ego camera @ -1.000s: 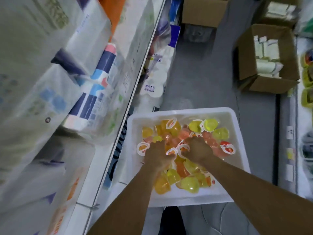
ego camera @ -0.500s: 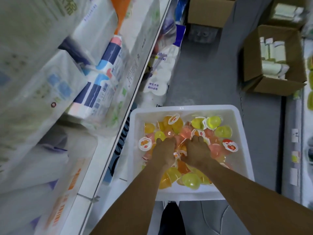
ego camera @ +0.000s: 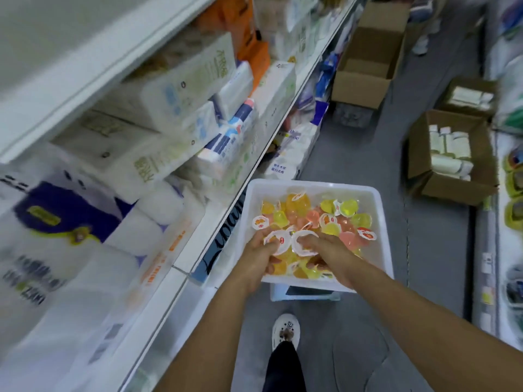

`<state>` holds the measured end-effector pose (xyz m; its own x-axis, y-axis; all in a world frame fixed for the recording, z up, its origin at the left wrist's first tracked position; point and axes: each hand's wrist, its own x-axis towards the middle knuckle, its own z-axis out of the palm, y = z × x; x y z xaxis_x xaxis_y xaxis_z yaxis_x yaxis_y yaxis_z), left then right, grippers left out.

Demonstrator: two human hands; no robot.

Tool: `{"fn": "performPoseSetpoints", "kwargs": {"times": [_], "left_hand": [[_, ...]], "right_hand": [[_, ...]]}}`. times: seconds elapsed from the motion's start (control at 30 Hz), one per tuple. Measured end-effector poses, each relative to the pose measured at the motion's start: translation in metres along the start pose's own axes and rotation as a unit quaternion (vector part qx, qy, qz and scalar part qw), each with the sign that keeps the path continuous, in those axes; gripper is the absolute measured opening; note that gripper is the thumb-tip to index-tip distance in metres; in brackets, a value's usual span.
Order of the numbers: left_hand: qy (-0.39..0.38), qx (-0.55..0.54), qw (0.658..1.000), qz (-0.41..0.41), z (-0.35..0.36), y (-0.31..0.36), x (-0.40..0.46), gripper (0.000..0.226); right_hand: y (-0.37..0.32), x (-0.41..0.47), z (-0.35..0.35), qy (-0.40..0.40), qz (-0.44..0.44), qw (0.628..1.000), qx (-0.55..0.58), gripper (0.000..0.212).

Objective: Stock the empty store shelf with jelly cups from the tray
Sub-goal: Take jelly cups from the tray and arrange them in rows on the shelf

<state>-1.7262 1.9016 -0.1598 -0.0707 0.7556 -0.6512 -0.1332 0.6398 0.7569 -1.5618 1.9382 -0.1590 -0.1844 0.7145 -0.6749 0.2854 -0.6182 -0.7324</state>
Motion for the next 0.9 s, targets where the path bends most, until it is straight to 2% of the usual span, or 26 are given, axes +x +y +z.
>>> {"fn": "performPoseSetpoints", "kwargs": {"times": [0.2, 0.27, 0.4, 0.5, 0.63, 0.73, 0.9], "left_hand": [[0.021, 0.006, 0.997, 0.075, -0.022, 0.002, -0.145, 0.022], [0.029, 0.012, 0.994, 0.100, -0.032, 0.000, -0.191, 0.028], [0.105, 0.009, 0.982, 0.159, -0.060, -0.005, -0.271, 0.036], [0.157, 0.016, 0.968, 0.197, -0.087, -0.010, -0.317, 0.034], [0.218, 0.034, 0.950, 0.223, -0.131, -0.013, -0.374, 0.038], [0.266, 0.046, 0.933, 0.240, -0.169, -0.024, -0.422, 0.037], [0.352, 0.049, 0.900, 0.253, -0.245, -0.057, -0.510, 0.038]], "right_hand": [[-0.014, -0.104, 0.036, -0.085, -0.034, 0.996, -0.001, 0.037], [-0.020, -0.137, 0.052, -0.128, -0.051, 0.990, 0.004, 0.043], [-0.037, -0.198, 0.091, -0.233, -0.107, 0.966, -0.042, 0.039], [-0.051, -0.238, 0.126, -0.252, -0.170, 0.950, -0.076, 0.030], [-0.067, -0.284, 0.180, -0.261, -0.219, 0.932, -0.122, 0.040], [-0.073, -0.318, 0.228, -0.262, -0.256, 0.916, -0.164, 0.034], [-0.069, -0.379, 0.336, -0.318, -0.306, 0.885, -0.149, 0.032]]}}
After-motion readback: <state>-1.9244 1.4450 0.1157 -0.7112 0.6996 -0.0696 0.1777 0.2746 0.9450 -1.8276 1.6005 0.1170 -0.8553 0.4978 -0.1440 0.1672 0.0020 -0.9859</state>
